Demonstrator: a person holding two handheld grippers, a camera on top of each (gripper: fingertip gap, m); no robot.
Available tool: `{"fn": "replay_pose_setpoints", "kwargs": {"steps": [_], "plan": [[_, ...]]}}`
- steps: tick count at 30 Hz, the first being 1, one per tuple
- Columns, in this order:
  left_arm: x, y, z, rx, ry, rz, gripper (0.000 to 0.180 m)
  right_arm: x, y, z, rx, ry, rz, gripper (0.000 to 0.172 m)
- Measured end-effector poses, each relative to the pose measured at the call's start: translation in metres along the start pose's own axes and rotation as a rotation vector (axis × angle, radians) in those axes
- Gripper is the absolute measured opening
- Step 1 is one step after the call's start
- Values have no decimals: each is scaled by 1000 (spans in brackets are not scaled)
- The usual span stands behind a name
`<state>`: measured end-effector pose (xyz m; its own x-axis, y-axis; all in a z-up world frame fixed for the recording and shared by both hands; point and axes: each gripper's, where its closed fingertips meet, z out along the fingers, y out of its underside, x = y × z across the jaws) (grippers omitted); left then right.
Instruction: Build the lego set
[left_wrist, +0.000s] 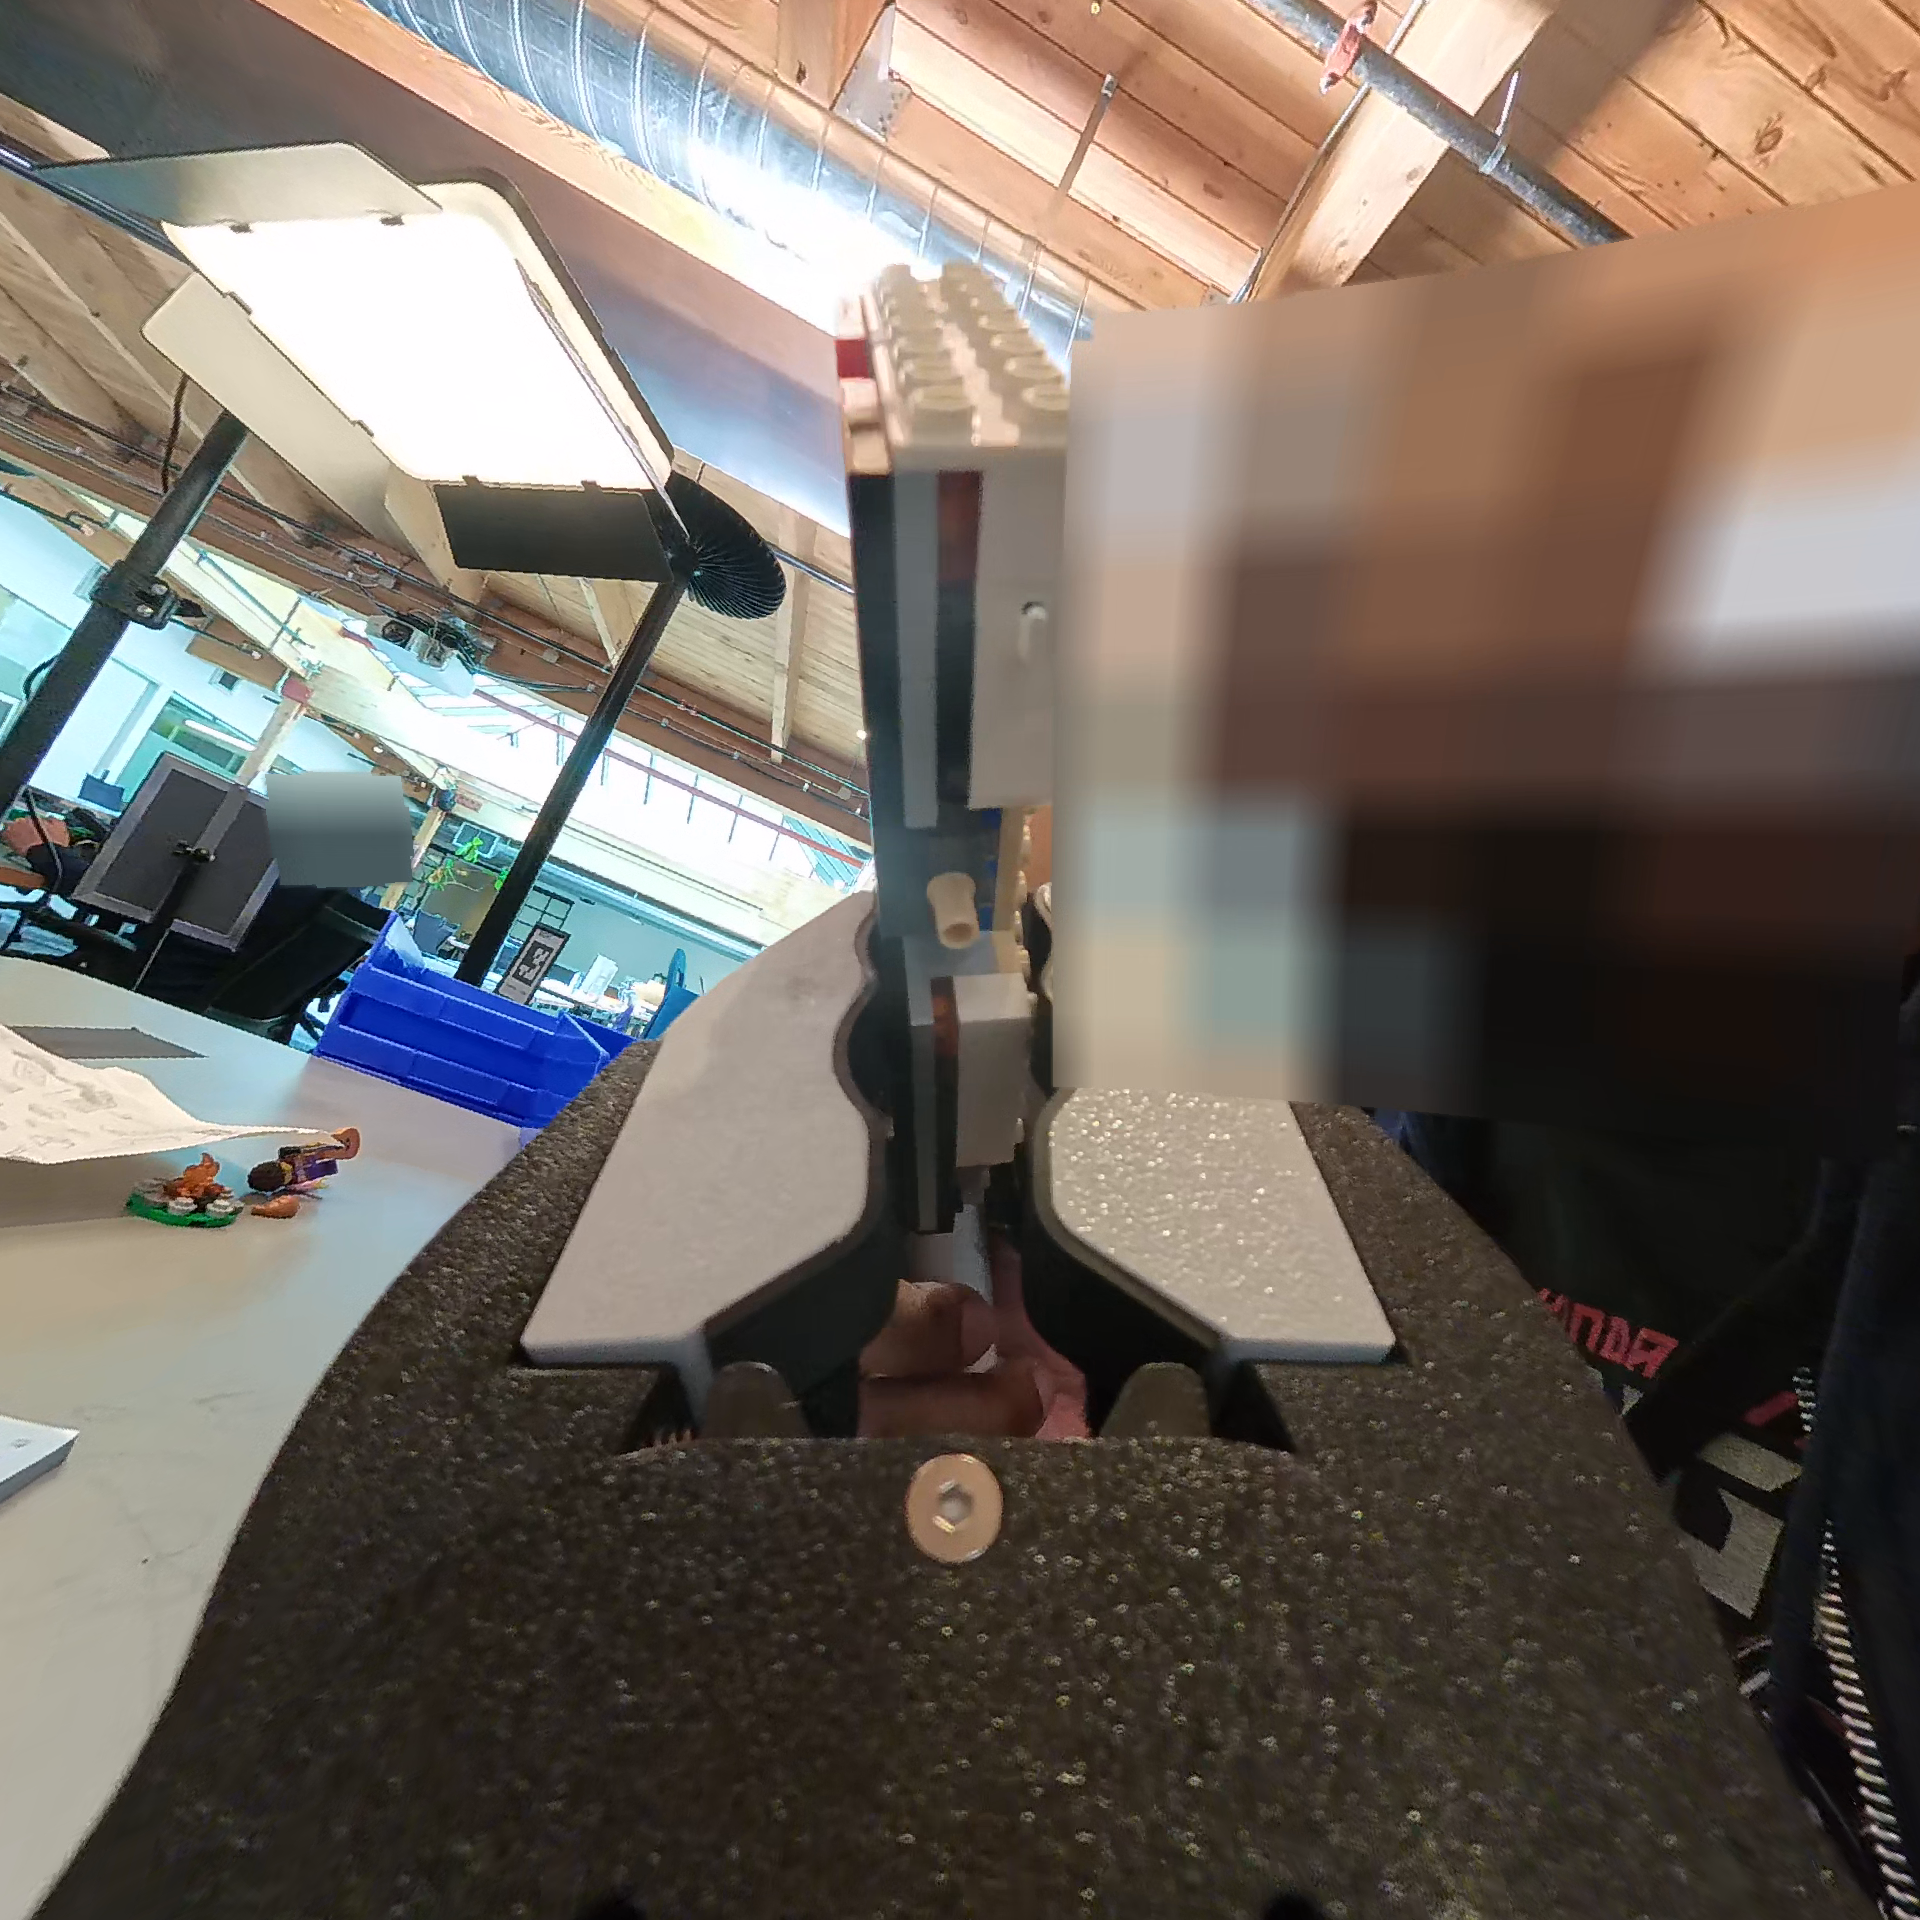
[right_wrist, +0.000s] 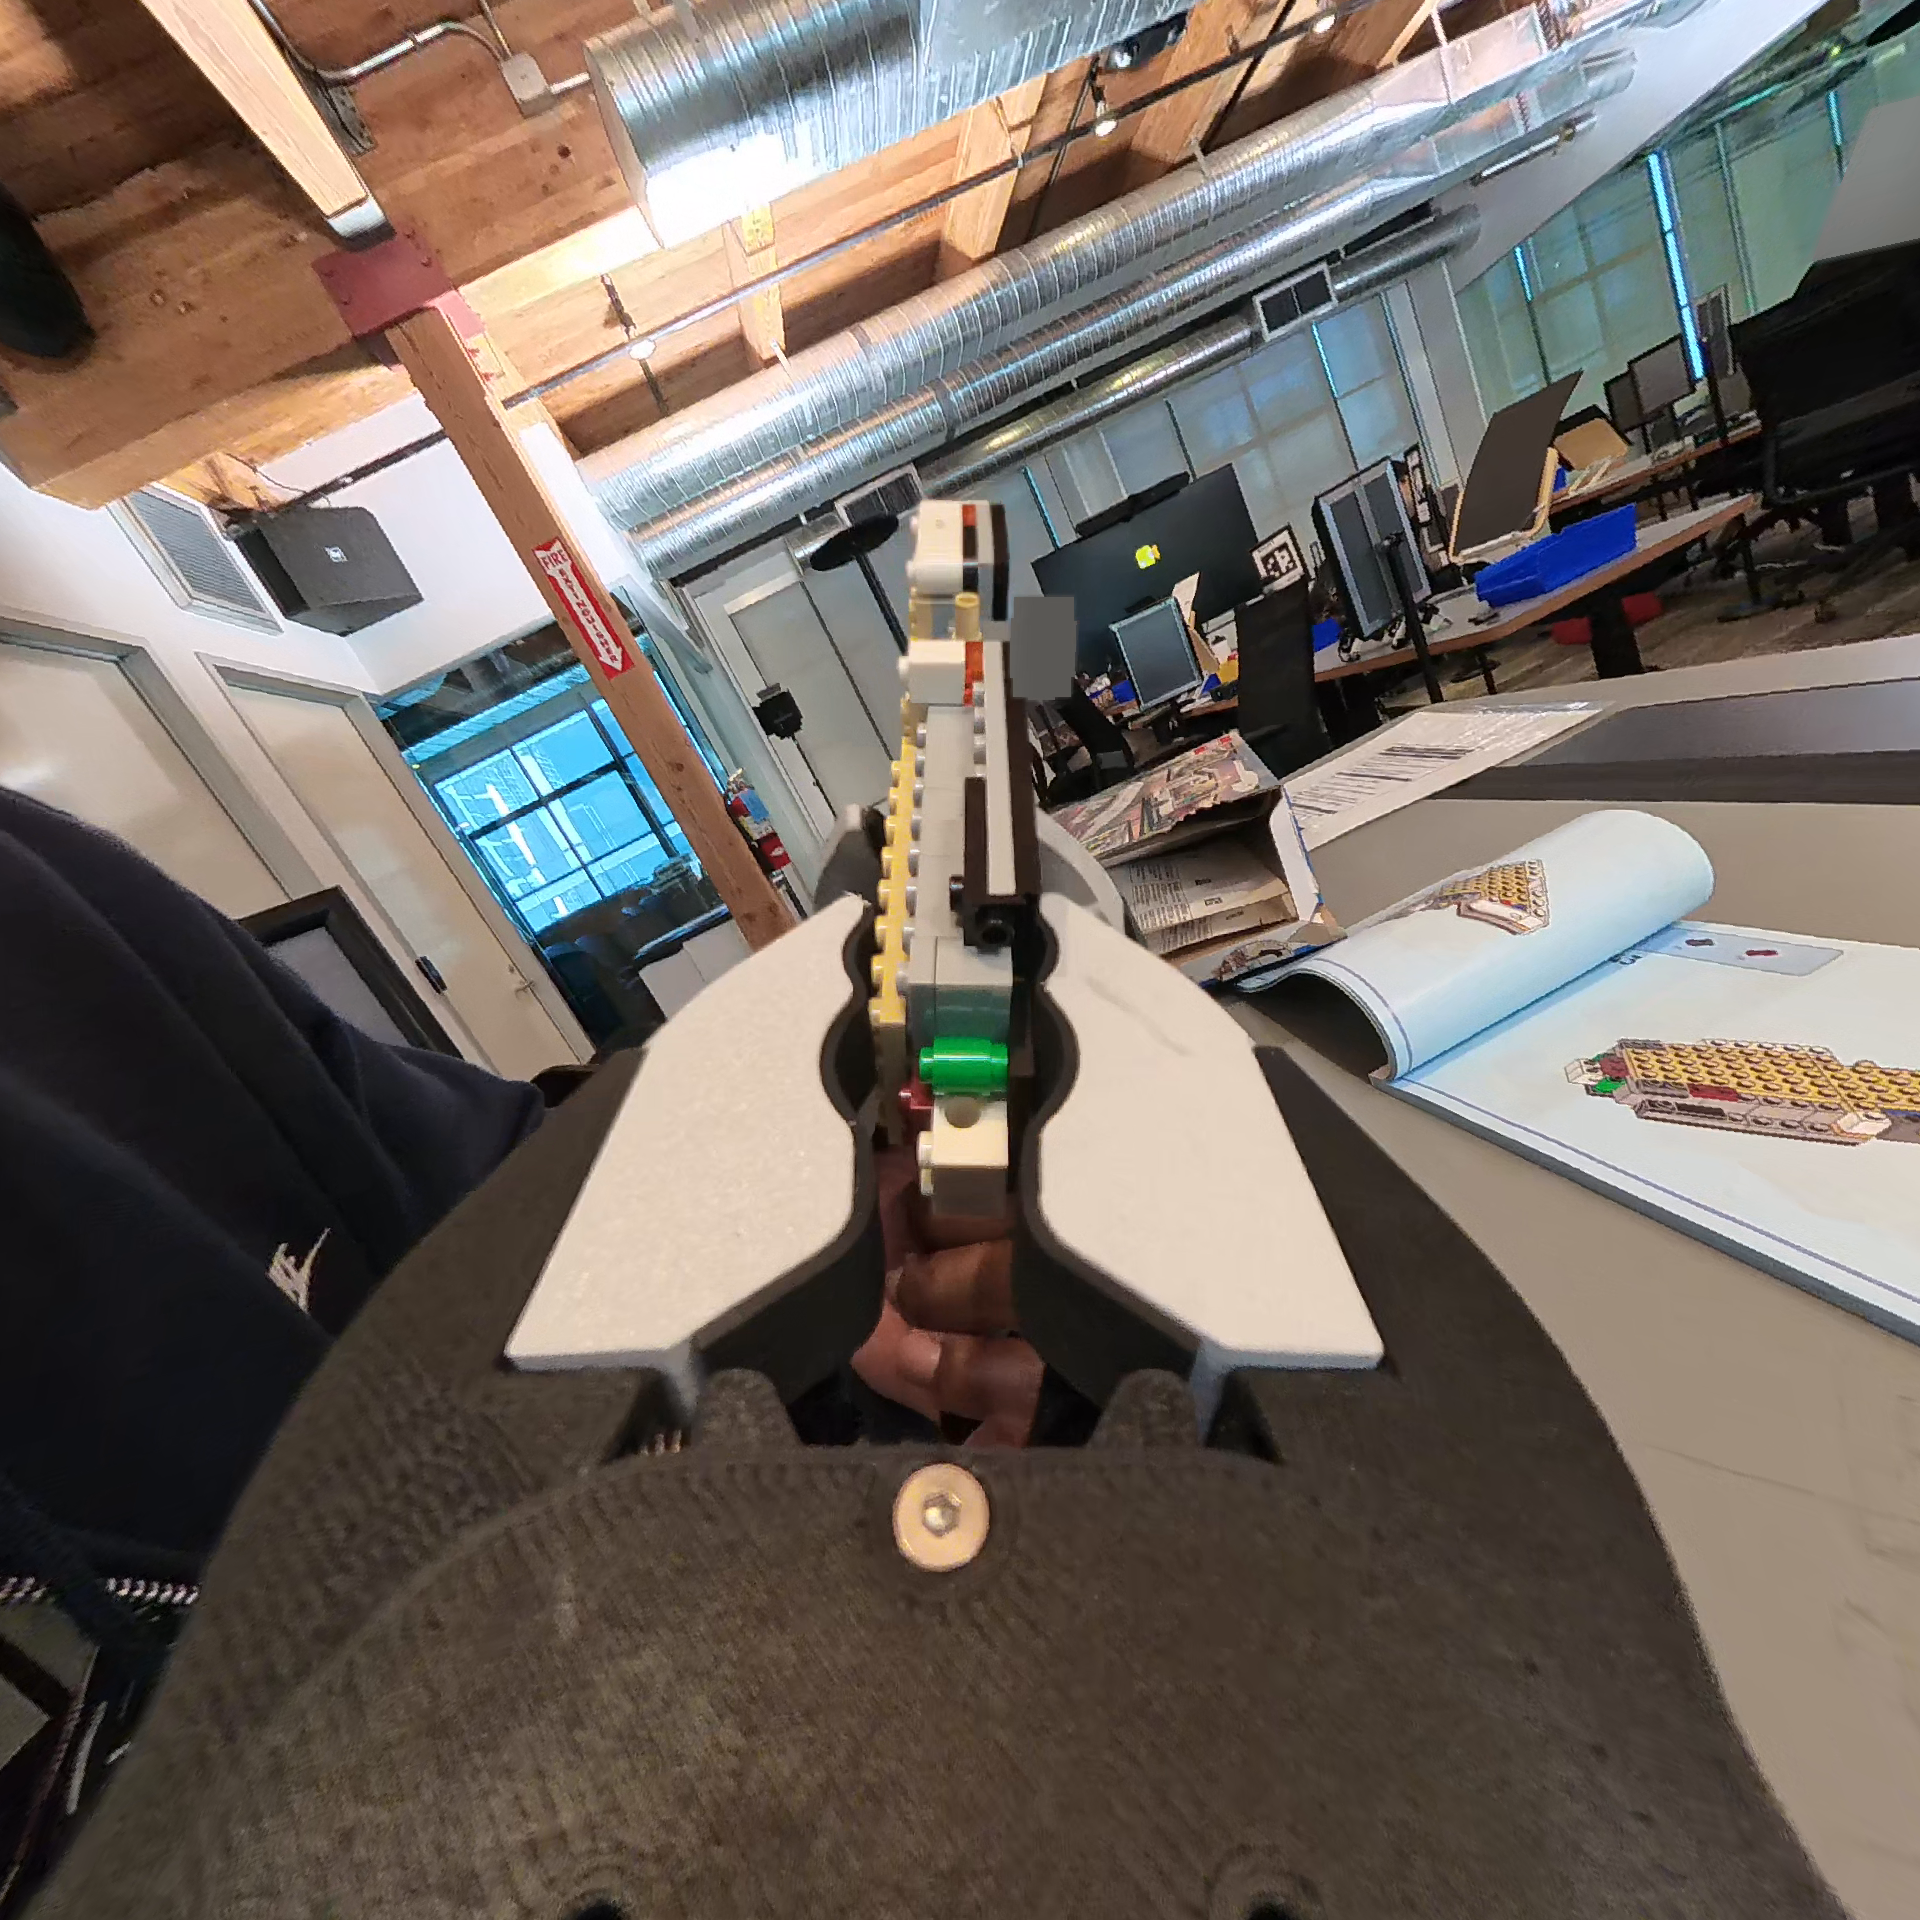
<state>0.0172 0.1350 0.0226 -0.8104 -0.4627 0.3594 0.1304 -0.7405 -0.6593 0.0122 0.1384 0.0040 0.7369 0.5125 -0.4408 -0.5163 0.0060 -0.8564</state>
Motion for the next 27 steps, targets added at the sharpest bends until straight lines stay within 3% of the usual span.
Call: {"fn": "replay_pose_setpoints", "kwargs": {"steps": [5,14,27], "plan": [[0,-2,-2,-9,-6,23,23,2,3,0,-21,16,-11,27],[-14,-23,-13,123,-62,-63,23,12,4,-4,-13,67,10,26],[-22,-20,-15,143,-95,-132,23,17,5,-6,-4,84,52,24]]}}
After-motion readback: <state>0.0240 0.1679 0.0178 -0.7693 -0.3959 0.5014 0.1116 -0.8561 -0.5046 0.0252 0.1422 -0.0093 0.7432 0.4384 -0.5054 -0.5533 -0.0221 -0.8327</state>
